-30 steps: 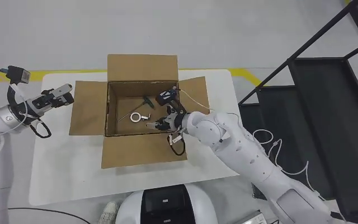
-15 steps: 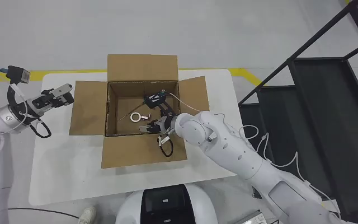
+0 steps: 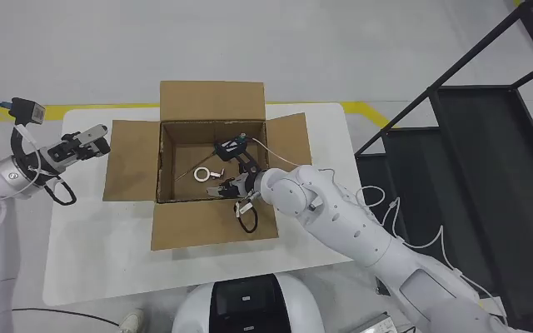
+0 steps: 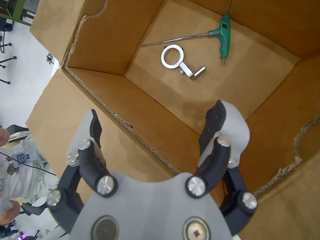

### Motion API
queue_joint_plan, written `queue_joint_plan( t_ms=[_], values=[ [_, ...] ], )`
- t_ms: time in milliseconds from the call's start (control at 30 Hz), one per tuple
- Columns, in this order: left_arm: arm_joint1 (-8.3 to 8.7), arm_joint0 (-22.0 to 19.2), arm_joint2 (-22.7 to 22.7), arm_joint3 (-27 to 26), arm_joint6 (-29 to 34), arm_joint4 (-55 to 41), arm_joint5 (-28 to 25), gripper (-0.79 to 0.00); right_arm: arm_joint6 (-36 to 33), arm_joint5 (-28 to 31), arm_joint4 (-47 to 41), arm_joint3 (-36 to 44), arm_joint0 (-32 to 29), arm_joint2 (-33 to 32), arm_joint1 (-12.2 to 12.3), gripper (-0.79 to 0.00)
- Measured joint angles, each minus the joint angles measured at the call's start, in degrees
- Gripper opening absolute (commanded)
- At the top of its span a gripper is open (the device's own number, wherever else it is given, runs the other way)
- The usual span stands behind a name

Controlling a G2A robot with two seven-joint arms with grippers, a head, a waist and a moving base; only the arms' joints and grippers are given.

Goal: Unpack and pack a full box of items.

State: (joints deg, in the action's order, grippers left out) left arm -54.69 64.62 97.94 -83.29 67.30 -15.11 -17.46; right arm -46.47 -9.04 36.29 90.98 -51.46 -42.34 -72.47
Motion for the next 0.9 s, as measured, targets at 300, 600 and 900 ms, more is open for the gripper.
queue_joint_plan(
  t_ms=[300,600,900],
  values=[
    [0.0,0.0,0.0,0.0,0.0,0.0,0.0,0.0,0.0,0.0,0.0,0.0,0.0,0.0,0.0,0.0],
    [0.0,0.0,0.0,0.0,0.0,0.0,0.0,0.0,0.0,0.0,0.0,0.0,0.0,0.0,0.0,0.0],
    [0.0,0.0,0.0,0.0,0.0,0.0,0.0,0.0,0.0,0.0,0.0,0.0,0.0,0.0,0.0,0.0]
  ],
)
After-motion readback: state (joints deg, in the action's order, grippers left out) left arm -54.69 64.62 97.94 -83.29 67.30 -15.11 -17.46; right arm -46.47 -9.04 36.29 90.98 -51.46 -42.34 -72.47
